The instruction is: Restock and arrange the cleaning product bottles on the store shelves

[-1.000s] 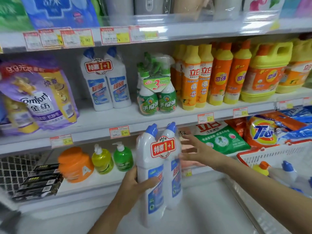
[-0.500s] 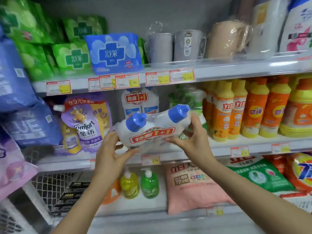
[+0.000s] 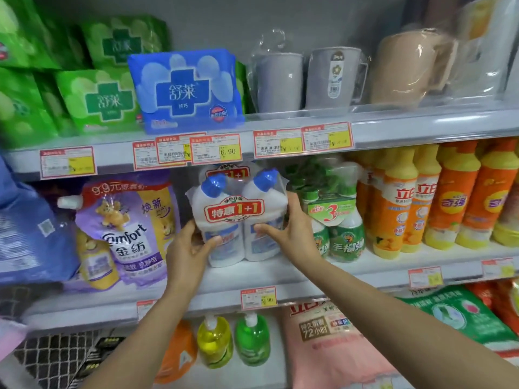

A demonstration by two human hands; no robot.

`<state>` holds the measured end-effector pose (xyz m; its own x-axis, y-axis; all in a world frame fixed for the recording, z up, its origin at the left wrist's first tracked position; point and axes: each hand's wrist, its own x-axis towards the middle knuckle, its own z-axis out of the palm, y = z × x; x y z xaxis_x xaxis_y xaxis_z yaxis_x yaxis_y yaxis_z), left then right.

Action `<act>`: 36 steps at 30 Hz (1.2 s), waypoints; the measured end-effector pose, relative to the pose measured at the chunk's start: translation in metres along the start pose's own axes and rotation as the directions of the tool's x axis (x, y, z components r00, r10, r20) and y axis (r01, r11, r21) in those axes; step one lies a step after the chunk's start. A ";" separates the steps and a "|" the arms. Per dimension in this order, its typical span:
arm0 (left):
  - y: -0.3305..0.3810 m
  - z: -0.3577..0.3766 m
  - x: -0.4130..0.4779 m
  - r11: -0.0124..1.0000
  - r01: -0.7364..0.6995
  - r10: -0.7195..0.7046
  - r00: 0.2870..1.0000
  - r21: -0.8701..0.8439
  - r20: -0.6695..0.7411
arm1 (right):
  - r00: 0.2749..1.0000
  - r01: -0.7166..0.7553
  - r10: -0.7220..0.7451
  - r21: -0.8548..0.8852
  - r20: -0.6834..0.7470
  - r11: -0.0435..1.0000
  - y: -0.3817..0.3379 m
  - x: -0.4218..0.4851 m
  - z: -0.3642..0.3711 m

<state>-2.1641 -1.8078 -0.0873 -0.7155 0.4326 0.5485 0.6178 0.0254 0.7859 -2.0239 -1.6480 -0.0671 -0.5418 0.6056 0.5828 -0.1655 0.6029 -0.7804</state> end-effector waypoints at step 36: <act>-0.023 0.034 0.036 0.952 0.282 -0.292 0.953 0.121 0.074 | 0.967 -0.250 0.248 0.021 0.066 0.968 0.035 0.022 0.046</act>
<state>-2.1931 -1.7620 -0.0956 -0.8387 0.4718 0.2721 0.4253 0.2553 0.8683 -2.0791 -1.6379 -0.0919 -0.6193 0.7004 0.3548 -0.0425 0.4213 -0.9059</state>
